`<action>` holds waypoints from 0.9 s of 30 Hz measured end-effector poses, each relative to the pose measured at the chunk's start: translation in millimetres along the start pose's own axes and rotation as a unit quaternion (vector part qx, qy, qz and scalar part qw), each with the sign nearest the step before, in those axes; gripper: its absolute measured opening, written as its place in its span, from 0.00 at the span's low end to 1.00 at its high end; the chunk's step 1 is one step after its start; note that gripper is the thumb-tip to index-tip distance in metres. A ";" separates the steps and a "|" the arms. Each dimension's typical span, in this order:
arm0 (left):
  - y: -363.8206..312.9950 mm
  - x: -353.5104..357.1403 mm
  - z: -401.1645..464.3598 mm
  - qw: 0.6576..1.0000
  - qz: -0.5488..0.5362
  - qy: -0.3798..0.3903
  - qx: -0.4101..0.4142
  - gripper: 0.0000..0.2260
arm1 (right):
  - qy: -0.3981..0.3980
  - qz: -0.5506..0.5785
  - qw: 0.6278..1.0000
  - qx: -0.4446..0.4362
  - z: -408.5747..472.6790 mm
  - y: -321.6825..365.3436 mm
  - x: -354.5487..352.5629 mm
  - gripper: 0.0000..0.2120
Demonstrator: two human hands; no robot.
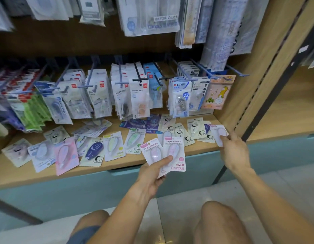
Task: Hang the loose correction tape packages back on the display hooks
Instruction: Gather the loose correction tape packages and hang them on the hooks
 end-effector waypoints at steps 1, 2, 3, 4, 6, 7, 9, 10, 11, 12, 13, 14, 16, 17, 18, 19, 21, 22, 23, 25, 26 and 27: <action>-0.5 -0.2 0.5 1.000 -0.001 -0.004 -0.001 0.23 | -0.022 0.019 1.000 0.004 -3.5 -0.2 -3.2 0.18; -0.7 -0.7 1.3 1.000 -0.002 -0.007 -0.002 0.23 | -0.053 0.040 0.998 0.015 -6.4 -1.2 -6.8 0.16; -1.2 -0.8 1.2 1.000 -0.003 -0.009 -0.002 0.22 | -0.095 0.066 0.993 0.032 -9.8 -2.9 -12.7 0.14; -1.4 -0.6 0.8 1.000 -0.003 -0.010 -0.002 0.22 | -0.150 0.098 0.983 0.048 -14.7 -4.4 -21.1 0.12; -0.3 -0.1 -0.4 1.000 0.001 -0.013 -0.001 0.22 | -0.272 0.169 0.945 0.059 -32.8 -2.5 -40.9 0.10; 0.4 0.4 -1.4 1.000 0.002 -0.013 0.001 0.22 | -0.322 0.195 0.926 0.038 -46.4 6.3 -52.9 0.09; 3.6 1.5 -4.5 1.000 0.003 -0.011 0.008 0.22 | -0.374 0.238 0.895 -0.049 -79.1 38.2 -72.1 0.07; 5.7 2.7 -6.3 1.000 -0.001 -0.009 0.010 0.22 | -0.375 0.256 0.885 -0.105 -95.7 58.6 -76.4 0.06; 7.4 4.2 -8.8 1.000 -0.008 -0.007 0.010 0.22 | -0.360 0.269 0.880 -0.152 -110.1 78.0 -75.7 0.04; 9.0 5.0 -10.6 1.000 -0.016 -0.006 0.012 0.22 | -0.338 0.275 0.881 -0.182 -120.7 93.9 -71.5 0.04; 8.8 6.6 -13.6 0.999 -0.030 -0.002 0.015 0.22 | -0.312 0.283 0.887 -0.192 -126.9 106.1 -66.0 0.04; 7.8 8.0 -16.6 0.999 -0.045 0.005 0.021 0.22 | -0.285 0.305 0.890 -0.185 -128.7 113.8 -59.3 0.05; 1.6 12.3 -25.0 0.997 -0.070 0.018 0.030 0.21 | -0.223 0.393 0.880 -0.142 -125.6 119.1 -53.1 0.08; -3.8 15.3 -31.5 0.996 -0.080 0.022 0.035 0.19 | -0.185 0.448 0.866 -0.119 -123.7 119.5 -56.1 0.09; -10.3 17.7 -38.9 0.995 -0.087 0.025 0.040 0.17 | -0.144 0.498 0.849 -0.104 -122.2 119.5 -63.4 0.11; -19.2 21.7 -49.7 0.995 -0.090 0.028 0.043 0.15 | -0.105 0.536 0.833 -0.094 -121.2 119.2 -74.8 0.12; -40.0 31.5 -75.5 0.996 -0.073 0.028 0.042 0.13 | -0.052 0.584 0.808 -0.054 -117.8 117.3 -111.4 0.10; -51.8 36.7 -91.5 0.997 -0.063 0.025 0.037 0.12 | -0.042 0.592 0.805 -0.020 -115.0 115.6 -133.4 0.08; -65.3 43.0 -110.7 0.998 -0.055 0.022 0.031 0.10 | -0.041 0.592 0.805 0.017 -112.2 113.7 -155.9 0.07; -97.8 57.8 -155.6 0.999 -0.040 0.015 0.018 0.12 | -0.045 0.599 0.796 0.073 -106.4 111.9 -206.0 0.11; -117.0 65.5 -178.6 0.999 -0.029 0.010 0.013 0.16 | -0.041 0.608 0.787 0.095 -102.2 112.3 -232.1 0.15; -136.3 73.2 -201.6 1.000 -0.023 0.003 0.007 0.20 | -0.029 0.620 0.775 0.120 -97.7 112.7 -259.7 0.19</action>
Point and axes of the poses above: each hand's wrist, its own z-axis towards the middle knuckle, its own x-axis out of the palm, y = z × x, the point moved 2 cm from there along z, towards the middle knuckle, and after that the axes turned 8 degrees about z, right-handed, at the moved point
